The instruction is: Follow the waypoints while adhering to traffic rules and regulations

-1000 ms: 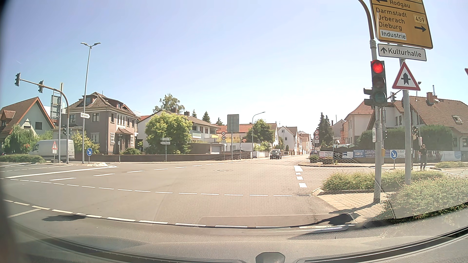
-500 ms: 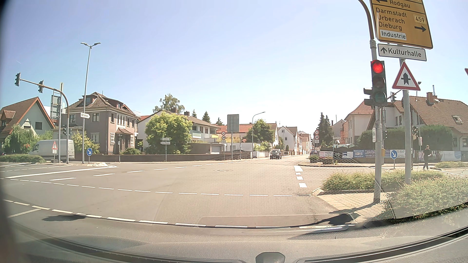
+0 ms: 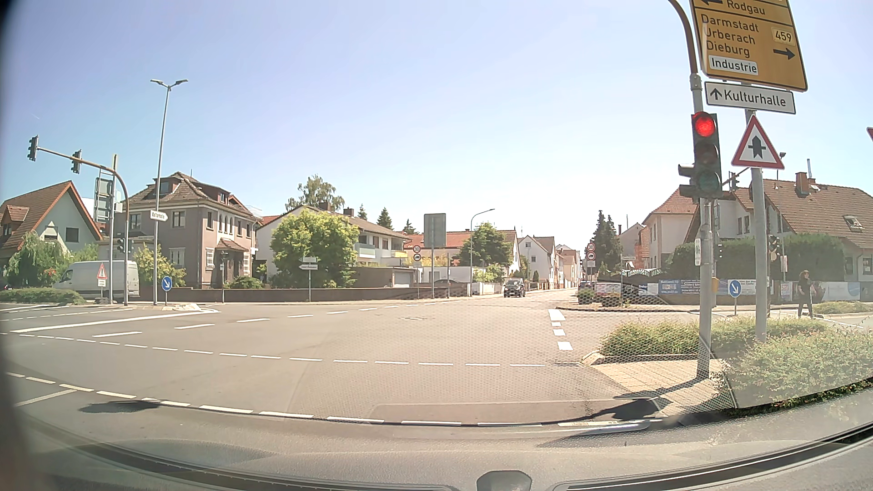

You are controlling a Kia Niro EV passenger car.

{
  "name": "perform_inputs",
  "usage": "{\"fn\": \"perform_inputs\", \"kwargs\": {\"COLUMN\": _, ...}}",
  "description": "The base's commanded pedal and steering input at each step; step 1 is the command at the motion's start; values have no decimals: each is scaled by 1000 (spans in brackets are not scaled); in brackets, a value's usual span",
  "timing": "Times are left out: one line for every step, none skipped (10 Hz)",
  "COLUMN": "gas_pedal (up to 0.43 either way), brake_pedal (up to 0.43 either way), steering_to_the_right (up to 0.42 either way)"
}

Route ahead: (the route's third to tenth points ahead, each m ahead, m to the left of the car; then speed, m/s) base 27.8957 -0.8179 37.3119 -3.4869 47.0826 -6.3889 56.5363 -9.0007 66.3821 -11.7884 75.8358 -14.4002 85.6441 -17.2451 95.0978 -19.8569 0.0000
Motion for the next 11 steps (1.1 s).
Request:
{"fn": "perform_inputs", "kwargs": {"gas_pedal": 0, "brake_pedal": 329, "steering_to_the_right": -9}}
{"fn": "perform_inputs", "kwargs": {"gas_pedal": 0, "brake_pedal": 329, "steering_to_the_right": -9}}
{"fn": "perform_inputs", "kwargs": {"gas_pedal": 0, "brake_pedal": 329, "steering_to_the_right": -9}}
{"fn": "perform_inputs", "kwargs": {"gas_pedal": 0, "brake_pedal": 335, "steering_to_the_right": -9}}
{"fn": "perform_inputs", "kwargs": {"gas_pedal": 0, "brake_pedal": 323, "steering_to_the_right": -9}}
{"fn": "perform_inputs", "kwargs": {"gas_pedal": 0, "brake_pedal": 274, "steering_to_the_right": -9}}
{"fn": "perform_inputs", "kwargs": {"gas_pedal": 0, "brake_pedal": 24, "steering_to_the_right": -9}}
{"fn": "perform_inputs", "kwargs": {"gas_pedal": 0, "brake_pedal": 24, "steering_to_the_right": -9}}
{"fn": "perform_inputs", "kwargs": {"gas_pedal": 0, "brake_pedal": 30, "steering_to_the_right": -9}}
{"fn": "perform_inputs", "kwargs": {"gas_pedal": 0, "brake_pedal": 24, "steering_to_the_right": -9}}
{"fn": "perform_inputs", "kwargs": {"gas_pedal": 0, "brake_pedal": 24, "steering_to_the_right": -9}}
